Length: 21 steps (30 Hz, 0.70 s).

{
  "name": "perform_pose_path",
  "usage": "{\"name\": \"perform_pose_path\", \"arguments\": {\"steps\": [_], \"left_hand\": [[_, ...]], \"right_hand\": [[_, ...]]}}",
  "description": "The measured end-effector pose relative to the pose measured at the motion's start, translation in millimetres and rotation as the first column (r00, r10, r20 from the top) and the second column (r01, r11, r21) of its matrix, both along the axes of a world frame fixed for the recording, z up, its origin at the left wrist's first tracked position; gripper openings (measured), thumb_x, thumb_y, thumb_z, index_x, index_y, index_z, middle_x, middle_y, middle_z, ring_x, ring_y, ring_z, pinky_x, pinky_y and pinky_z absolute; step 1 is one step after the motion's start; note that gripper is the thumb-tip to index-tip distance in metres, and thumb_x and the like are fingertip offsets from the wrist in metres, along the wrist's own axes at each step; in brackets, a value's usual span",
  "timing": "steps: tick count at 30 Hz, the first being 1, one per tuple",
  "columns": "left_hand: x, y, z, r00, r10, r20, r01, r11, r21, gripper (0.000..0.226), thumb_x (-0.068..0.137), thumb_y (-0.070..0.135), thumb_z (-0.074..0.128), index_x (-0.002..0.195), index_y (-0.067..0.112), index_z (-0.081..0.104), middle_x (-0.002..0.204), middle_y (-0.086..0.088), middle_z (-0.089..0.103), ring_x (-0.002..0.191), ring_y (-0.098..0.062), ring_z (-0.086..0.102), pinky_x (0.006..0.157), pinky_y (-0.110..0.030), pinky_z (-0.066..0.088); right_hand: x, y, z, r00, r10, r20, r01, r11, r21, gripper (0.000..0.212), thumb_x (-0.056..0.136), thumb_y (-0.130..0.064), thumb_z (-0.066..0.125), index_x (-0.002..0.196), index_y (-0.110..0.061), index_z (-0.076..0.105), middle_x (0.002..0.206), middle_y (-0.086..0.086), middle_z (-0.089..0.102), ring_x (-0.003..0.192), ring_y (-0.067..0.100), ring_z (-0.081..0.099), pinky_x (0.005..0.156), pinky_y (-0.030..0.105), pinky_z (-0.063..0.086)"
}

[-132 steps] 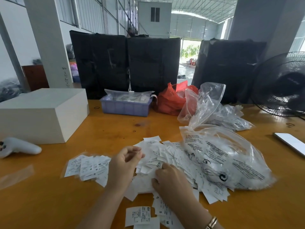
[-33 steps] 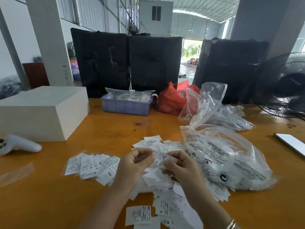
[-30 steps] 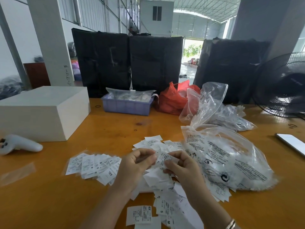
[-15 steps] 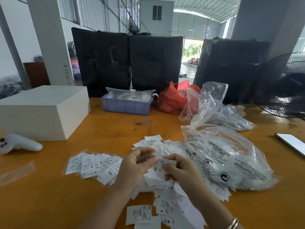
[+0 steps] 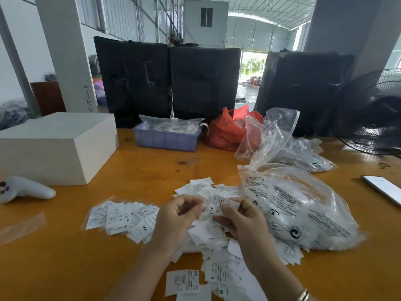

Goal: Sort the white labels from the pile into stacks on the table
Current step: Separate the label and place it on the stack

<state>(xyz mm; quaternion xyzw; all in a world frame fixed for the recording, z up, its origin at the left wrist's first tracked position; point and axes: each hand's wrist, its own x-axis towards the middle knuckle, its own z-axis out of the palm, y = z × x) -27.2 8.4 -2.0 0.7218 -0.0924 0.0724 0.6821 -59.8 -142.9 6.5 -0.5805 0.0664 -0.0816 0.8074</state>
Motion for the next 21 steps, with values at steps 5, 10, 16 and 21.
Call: {"name": "perform_pose_path", "arguments": {"steps": [5, 10, 16, 21], "left_hand": [[0.8, 0.2, -2.1, 1.000, 0.001, -0.001, -0.001, 1.000, 0.002, 0.006, 0.081, 0.016, 0.072, 0.084, 0.022, 0.072, 0.075, 0.006, 0.075, 0.069, -0.004, 0.068, 0.063, -0.013, 0.052], [-3.0, -2.0, 2.4, 1.000, 0.008, -0.019, -0.009, 0.999, -0.044, 0.020, 0.068, 0.042, 0.067, 0.078, 0.024, 0.072, 0.073, 0.007, 0.074, 0.062, -0.002, 0.066, 0.058, -0.011, 0.050], [-4.9, -2.1, 5.2, 0.999, 0.018, -0.035, -0.020, 0.999, -0.049, 0.025, 0.068, 0.045, 0.062, 0.078, 0.024, 0.073, 0.072, 0.008, 0.074, 0.059, 0.000, 0.064, 0.054, -0.010, 0.048], [-4.8, -0.6, 5.2, 0.998, 0.018, -0.052, -0.022, 0.998, -0.065, 0.018, 0.076, 0.039, 0.064, 0.078, 0.024, 0.073, 0.072, 0.007, 0.074, 0.058, 0.000, 0.063, 0.054, -0.009, 0.048]], "right_hand": [[-2.0, 5.8, 0.1, 0.996, -0.084, 0.014, 0.084, 0.996, 0.002, 0.007, 0.086, -0.001, 0.066, 0.086, 0.001, 0.059, 0.080, 0.016, 0.070, 0.071, 0.029, 0.072, 0.058, 0.023, 0.056], [-4.0, 8.0, -0.2, 0.997, -0.074, 0.018, 0.075, 0.997, -0.023, 0.007, 0.085, -0.003, 0.067, 0.084, -0.001, 0.060, 0.079, 0.013, 0.070, 0.074, 0.027, 0.073, 0.060, 0.022, 0.056], [-3.1, 7.5, -1.1, 0.997, -0.068, 0.031, 0.069, 0.997, -0.045, 0.008, 0.084, -0.002, 0.068, 0.083, -0.002, 0.059, 0.079, 0.013, 0.070, 0.074, 0.027, 0.072, 0.064, 0.024, 0.057], [-3.4, 5.1, -1.3, 0.998, -0.050, 0.036, 0.051, 0.998, -0.025, 0.009, 0.083, -0.002, 0.069, 0.082, -0.002, 0.059, 0.078, 0.012, 0.070, 0.074, 0.027, 0.072, 0.062, 0.022, 0.055]]}}
